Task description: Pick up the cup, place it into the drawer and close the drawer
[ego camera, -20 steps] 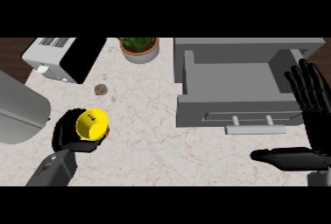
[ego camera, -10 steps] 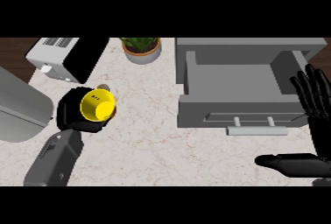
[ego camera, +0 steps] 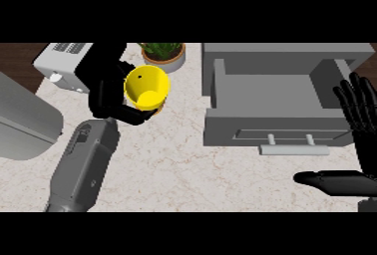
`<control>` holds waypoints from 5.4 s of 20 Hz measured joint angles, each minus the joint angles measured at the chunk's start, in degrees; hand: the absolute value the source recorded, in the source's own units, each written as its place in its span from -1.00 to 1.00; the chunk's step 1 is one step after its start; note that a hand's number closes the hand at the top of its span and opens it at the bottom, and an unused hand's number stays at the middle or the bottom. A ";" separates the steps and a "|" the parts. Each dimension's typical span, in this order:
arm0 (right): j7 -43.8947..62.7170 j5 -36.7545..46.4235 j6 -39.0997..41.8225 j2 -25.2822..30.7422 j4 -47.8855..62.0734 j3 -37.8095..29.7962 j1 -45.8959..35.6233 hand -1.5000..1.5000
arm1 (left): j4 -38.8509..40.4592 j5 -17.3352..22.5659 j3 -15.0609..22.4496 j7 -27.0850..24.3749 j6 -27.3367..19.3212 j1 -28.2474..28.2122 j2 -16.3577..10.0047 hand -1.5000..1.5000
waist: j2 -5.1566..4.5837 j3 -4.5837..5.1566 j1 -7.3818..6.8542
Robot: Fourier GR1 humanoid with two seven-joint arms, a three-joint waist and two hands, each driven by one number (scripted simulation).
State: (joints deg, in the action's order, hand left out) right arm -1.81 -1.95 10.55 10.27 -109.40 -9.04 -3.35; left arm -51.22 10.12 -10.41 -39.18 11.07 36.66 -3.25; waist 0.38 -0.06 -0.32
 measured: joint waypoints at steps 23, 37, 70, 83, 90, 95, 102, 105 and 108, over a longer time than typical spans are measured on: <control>-0.63 -2.43 2.56 0.98 0.43 -2.01 -0.31 -1.00 | 8.31 6.44 15.55 22.10 -24.84 29.24 3.22 1.00 | -0.65 0.03 2.09; -1.75 -1.83 2.81 0.98 3.00 -1.73 -3.01 -1.00 | 23.12 18.92 30.14 19.15 -31.14 35.94 3.24 1.00 | -1.07 0.00 3.82; 2.48 -8.54 14.04 6.89 -4.41 -0.53 -0.23 1.00 | 19.55 28.19 41.98 18.60 -39.51 37.32 2.35 -1.00 | -0.42 0.06 1.55; 3.68 12.53 9.69 6.01 -5.20 7.52 0.89 1.00 | 1.08 27.72 37.72 24.56 -37.63 24.62 -9.85 -1.00 | -0.06 0.07 -0.86; -1.33 27.08 4.82 5.83 3.99 13.64 -2.90 1.00 | -9.40 28.43 35.04 27.30 -34.96 15.88 -17.05 -1.00 | -0.16 0.07 -1.56; -4.12 38.60 1.26 7.53 12.31 18.74 -5.60 1.00 | -14.93 29.20 33.41 27.09 -32.41 9.11 -21.02 -1.00 | -0.26 0.08 -2.03; -8.27 50.83 -7.63 4.91 32.72 22.53 -15.03 1.00 | -21.51 29.63 30.90 25.48 -29.32 -0.06 -24.92 -1.00 | -0.58 0.03 -2.32; -10.76 52.70 -10.91 3.30 43.04 21.53 -20.19 1.00 | -24.37 29.89 29.16 25.22 -27.54 -3.87 -26.94 -1.00 | -0.62 0.02 -2.13; -13.87 53.46 -13.91 2.04 53.56 19.49 -26.23 1.00 | -26.21 29.96 27.39 25.53 -26.26 -6.21 -28.33 -1.00 | -0.60 0.07 -2.04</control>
State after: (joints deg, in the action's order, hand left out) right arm -15.68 51.52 -3.36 12.31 -55.84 10.45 -29.58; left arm -77.43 40.08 16.97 -13.65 -15.19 30.45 -31.58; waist -0.22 0.01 -2.36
